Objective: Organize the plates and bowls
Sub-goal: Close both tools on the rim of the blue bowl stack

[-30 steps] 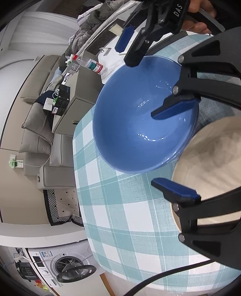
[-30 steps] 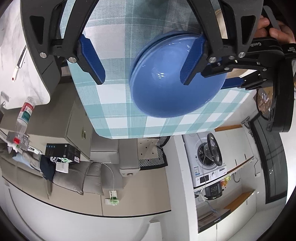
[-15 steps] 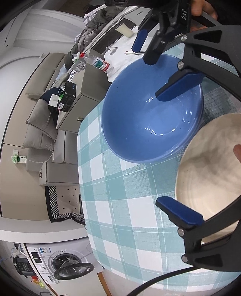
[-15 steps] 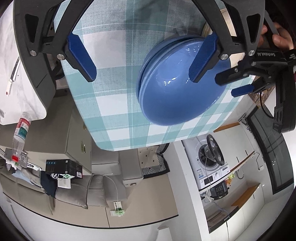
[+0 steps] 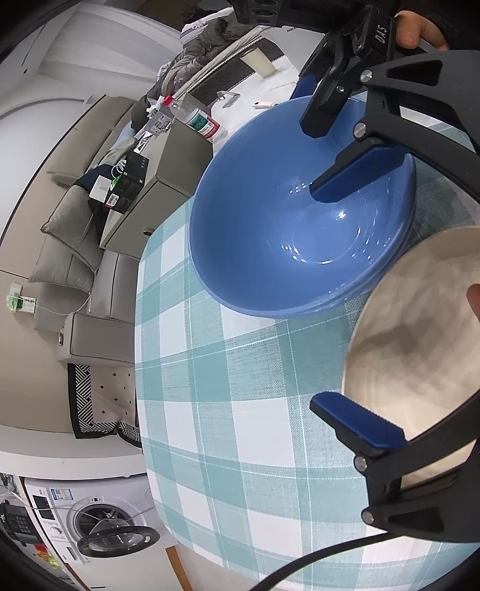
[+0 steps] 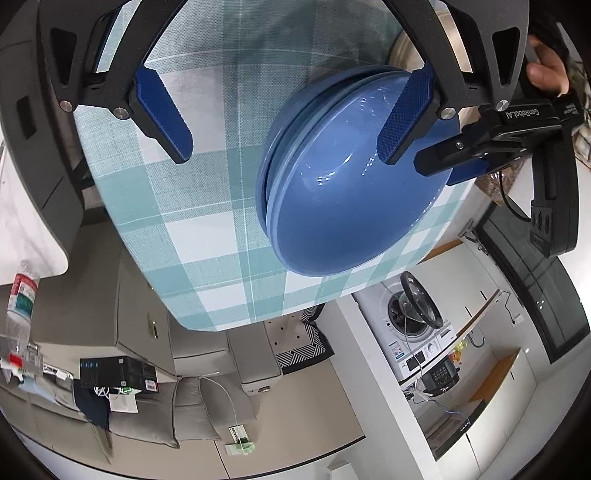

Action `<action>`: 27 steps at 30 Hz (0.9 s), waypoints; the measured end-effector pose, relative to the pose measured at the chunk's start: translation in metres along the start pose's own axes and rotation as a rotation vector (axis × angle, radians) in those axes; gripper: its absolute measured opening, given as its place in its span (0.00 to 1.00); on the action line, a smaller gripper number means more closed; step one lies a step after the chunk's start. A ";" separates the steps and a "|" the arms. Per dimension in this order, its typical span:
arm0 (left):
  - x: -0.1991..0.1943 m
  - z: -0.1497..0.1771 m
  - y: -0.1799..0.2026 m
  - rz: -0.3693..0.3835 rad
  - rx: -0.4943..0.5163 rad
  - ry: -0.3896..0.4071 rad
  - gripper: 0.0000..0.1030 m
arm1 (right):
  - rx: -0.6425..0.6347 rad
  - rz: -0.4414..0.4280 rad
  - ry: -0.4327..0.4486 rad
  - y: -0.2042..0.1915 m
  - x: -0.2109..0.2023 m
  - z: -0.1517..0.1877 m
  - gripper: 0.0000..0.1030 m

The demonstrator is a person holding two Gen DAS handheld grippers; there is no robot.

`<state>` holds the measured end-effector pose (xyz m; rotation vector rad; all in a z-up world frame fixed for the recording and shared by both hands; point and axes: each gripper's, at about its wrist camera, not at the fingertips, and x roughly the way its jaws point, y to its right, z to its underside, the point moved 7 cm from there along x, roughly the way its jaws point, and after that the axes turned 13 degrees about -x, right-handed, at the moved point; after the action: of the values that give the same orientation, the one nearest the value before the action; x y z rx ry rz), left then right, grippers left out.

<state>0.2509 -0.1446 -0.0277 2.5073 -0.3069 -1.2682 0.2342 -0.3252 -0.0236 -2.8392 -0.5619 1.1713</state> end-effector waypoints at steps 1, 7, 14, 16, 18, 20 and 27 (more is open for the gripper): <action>0.001 0.000 0.000 -0.002 -0.001 -0.002 1.00 | 0.001 -0.001 0.001 0.000 0.001 0.000 0.99; 0.008 0.004 0.003 0.008 0.010 -0.031 0.92 | 0.002 -0.012 -0.002 -0.002 0.005 0.002 0.97; 0.011 0.012 0.013 0.040 0.053 -0.062 0.76 | 0.003 -0.035 -0.014 -0.005 0.008 0.004 0.83; 0.011 0.013 0.016 0.045 0.064 -0.065 0.73 | 0.003 -0.042 -0.015 -0.005 0.008 0.004 0.80; 0.011 0.014 0.018 0.049 0.071 -0.066 0.67 | 0.005 -0.051 -0.015 -0.006 0.008 0.004 0.78; 0.010 0.015 0.021 0.058 0.078 -0.068 0.61 | 0.003 -0.053 -0.014 -0.006 0.008 0.004 0.77; 0.009 0.015 0.022 0.044 0.085 -0.056 0.56 | -0.026 -0.069 -0.004 -0.015 0.006 0.003 0.66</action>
<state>0.2432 -0.1702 -0.0342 2.5238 -0.4360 -1.3358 0.2316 -0.3096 -0.0276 -2.8144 -0.6749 1.1678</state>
